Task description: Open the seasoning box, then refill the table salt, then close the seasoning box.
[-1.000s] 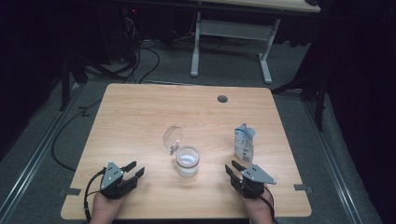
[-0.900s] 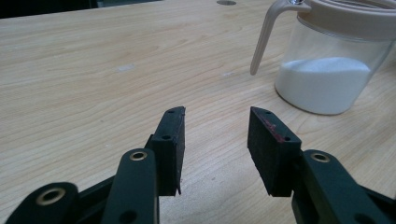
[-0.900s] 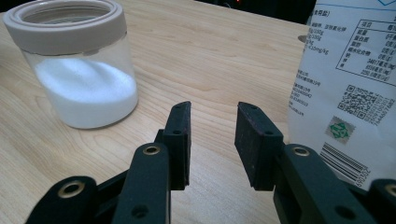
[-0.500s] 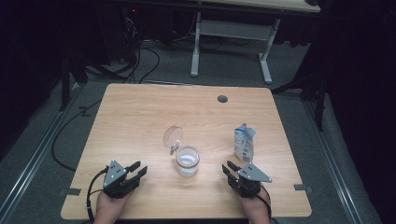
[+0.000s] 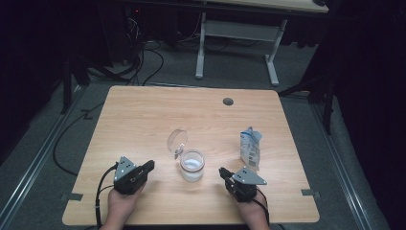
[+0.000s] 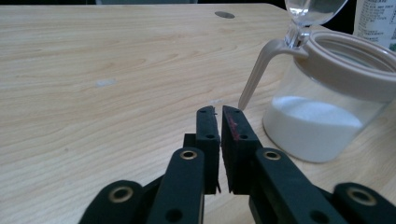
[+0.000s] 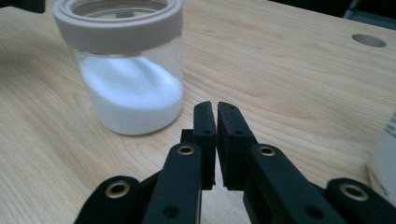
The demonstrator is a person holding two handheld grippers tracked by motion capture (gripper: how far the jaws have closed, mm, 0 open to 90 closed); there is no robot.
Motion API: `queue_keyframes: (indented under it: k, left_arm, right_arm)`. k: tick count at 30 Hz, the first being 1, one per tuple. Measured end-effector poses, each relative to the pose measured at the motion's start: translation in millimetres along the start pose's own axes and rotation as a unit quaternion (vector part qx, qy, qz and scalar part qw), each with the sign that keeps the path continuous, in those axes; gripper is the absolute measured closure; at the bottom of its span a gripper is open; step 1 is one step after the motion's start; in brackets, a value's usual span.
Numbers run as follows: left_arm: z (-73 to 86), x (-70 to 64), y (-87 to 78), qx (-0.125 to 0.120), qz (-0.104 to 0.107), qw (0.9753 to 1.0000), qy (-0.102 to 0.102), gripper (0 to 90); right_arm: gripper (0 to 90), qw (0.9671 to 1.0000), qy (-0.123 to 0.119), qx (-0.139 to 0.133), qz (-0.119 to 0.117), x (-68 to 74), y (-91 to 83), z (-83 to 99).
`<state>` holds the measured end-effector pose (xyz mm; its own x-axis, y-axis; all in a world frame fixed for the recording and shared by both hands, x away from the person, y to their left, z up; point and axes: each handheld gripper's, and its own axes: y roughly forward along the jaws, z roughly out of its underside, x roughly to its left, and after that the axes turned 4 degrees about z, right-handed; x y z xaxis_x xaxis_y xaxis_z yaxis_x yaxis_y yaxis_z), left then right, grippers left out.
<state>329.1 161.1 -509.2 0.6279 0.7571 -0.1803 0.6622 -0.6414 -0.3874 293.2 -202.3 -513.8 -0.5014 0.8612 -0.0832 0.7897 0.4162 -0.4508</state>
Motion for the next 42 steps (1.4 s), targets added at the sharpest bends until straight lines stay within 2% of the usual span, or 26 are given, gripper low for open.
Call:
queue_keyframes:
  k: [1,11,18,28,42]
  left_arm:
    - [-4.0,-0.8,3.8,-0.002,0.002,1.0,-0.003,88.7]
    - [-28.5,-8.3,24.2,-0.011,0.016,0.9998,-0.006,89.9]
    - [-42.7,-14.9,29.9,-0.022,0.025,0.9994,-0.006,89.9]
    - [-46.5,-17.9,31.4,-0.03,0.036,0.9989,-0.01,89.8]
    - [-44.5,-30.7,33.3,-0.03,0.057,0.9979,0.0,89.8]
  right_arm:
    - [89.4,1.0,-0.002,0.002,-0.005,2.8,2.3,-2.2]
    - [90.0,0.9997,-0.013,0.006,-0.018,12.8,11.9,-7.3]
    - [90.0,0.9994,-0.018,0.012,-0.027,20.4,19.9,-8.1]
    - [90.0,0.9989,-0.024,0.018,-0.035,25.6,27.1,-8.5]
    - [90.0,0.9986,-0.034,0.018,-0.035,32.6,29.1,-9.7]
